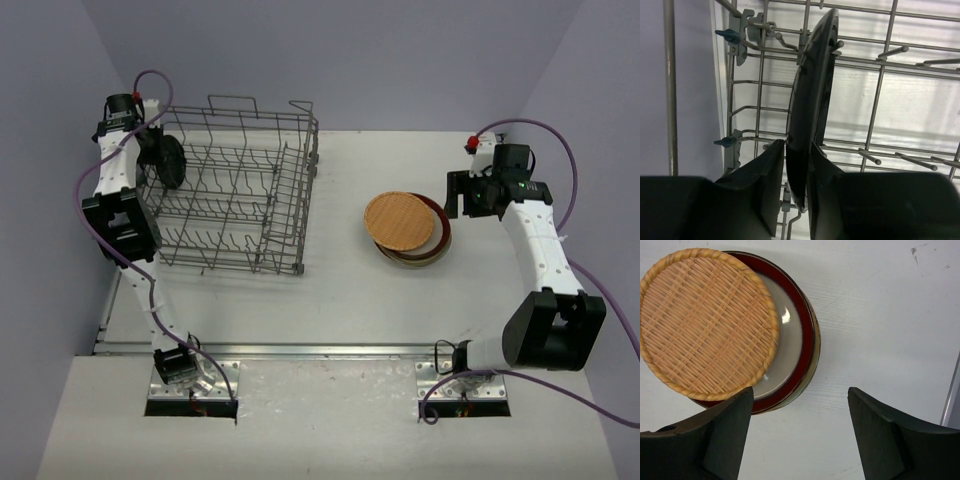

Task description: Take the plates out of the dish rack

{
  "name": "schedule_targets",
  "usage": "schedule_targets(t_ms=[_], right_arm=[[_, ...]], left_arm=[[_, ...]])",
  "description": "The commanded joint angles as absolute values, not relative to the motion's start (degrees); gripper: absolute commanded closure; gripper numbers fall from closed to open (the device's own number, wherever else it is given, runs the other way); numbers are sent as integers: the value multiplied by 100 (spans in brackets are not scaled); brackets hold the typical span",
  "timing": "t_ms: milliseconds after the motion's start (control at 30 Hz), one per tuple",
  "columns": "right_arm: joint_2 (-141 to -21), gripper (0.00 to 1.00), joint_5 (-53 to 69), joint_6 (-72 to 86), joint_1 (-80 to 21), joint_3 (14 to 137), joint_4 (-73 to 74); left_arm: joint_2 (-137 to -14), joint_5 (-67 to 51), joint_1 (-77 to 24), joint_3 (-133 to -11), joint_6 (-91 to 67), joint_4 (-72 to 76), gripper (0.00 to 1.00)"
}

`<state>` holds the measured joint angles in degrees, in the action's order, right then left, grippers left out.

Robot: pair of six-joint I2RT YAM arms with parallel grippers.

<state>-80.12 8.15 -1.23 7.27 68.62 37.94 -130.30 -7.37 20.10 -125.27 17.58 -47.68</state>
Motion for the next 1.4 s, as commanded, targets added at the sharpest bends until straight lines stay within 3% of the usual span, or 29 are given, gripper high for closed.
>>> schedule_targets(t_ms=[0, 167, 533, 633, 733, 800, 867, 1067, 1367], right_arm=[[-7845, 24, 967, -44, 703, 7014, 3753], [-7704, 23, 973, -36, 712, 7032, 3741], [-7044, 21, 1080, -14, 703, 7145, 3486], [-6747, 22, 1694, 152, 703, 7201, 3454], [-6437, 24, 3236, 302, 705, 7108, 3411], [-6256, 24, 4097, 514, 684, 7048, 3261], [-5988, 24, 4930, 864, 633, 6918, 2978], [-5953, 24, 5793, 2093, 366, 7243, 1956], [-6544, 24, 5727, 2499, -761, 7353, 1690]], left_arm=[[-12897, -1065, 2057, -12683, 1646, -4424, 82], [-12470, -1267, 2049, -12595, 1554, -4341, 99], [-10235, -1511, 2052, -12183, 985, -3448, 100], [-9520, -2309, 2045, -12173, 799, -3587, 100], [-8952, -3871, 2036, -11736, 832, -3792, 100], [-8697, -4254, 1949, -11469, 893, -3898, 100], [-8423, -4898, 1517, -11296, 1175, -4303, 100], [-8328, -5221, -236, -10915, 1094, -4979, 100], [-8594, -5534, -1456, -10222, 986, -5003, 100]])
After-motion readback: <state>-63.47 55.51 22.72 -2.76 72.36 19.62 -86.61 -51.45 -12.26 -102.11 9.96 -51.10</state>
